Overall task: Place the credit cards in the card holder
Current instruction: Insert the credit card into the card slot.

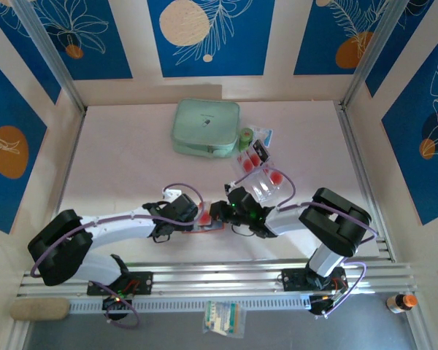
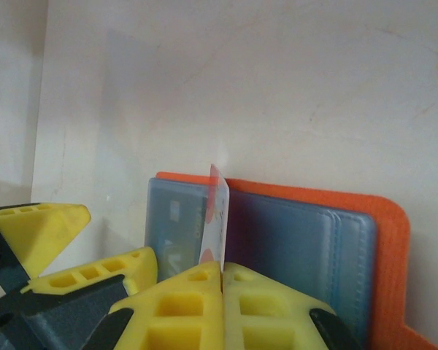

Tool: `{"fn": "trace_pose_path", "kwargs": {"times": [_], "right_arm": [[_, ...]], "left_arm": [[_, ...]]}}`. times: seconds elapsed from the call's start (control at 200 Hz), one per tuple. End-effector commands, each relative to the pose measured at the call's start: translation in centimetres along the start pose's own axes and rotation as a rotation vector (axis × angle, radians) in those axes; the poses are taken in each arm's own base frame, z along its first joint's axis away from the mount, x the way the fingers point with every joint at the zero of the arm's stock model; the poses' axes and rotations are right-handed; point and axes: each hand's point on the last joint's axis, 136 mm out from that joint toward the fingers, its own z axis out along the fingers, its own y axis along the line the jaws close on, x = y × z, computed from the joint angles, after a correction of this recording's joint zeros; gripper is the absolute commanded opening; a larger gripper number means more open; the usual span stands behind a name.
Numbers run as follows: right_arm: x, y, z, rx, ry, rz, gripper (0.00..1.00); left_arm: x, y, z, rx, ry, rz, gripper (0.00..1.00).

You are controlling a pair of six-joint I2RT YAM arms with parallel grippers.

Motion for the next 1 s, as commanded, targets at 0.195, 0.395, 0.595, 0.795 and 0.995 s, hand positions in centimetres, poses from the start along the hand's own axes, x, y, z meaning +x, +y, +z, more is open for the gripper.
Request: {"fn": "trace_pose_path", "kwargs": {"times": [0.195, 0.395, 0.595, 0.795, 0.995], "right_arm": [[2.1, -1.3, 0.1, 0.020, 0.046, 0.007, 0.00], [2.6, -1.4, 0.3, 0.022, 0.061, 0.009, 0.00], [3.0, -1.7, 0.1, 0.033, 0.064, 0.021, 0.00], [3.3, -2.1, 0.0, 0.048, 0.073, 0.030, 0.00], [3.6, -2.2, 0.3, 0.059, 0.096, 0.031, 0.00]], "left_arm": [[0.8, 1.2, 0.1, -0.036, 0.024, 0.003, 1.00], [0.8, 1.1, 0.1, -0.035, 0.025, 0.001, 1.00], [0.8, 1.1, 0.1, -0.034, 0.025, 0.002, 1.00], [0.8, 1.1, 0.1, -0.033, 0.024, 0.000, 1.00], [0.8, 1.1, 0.1, -0.032, 0.022, 0.002, 1.00]]}}
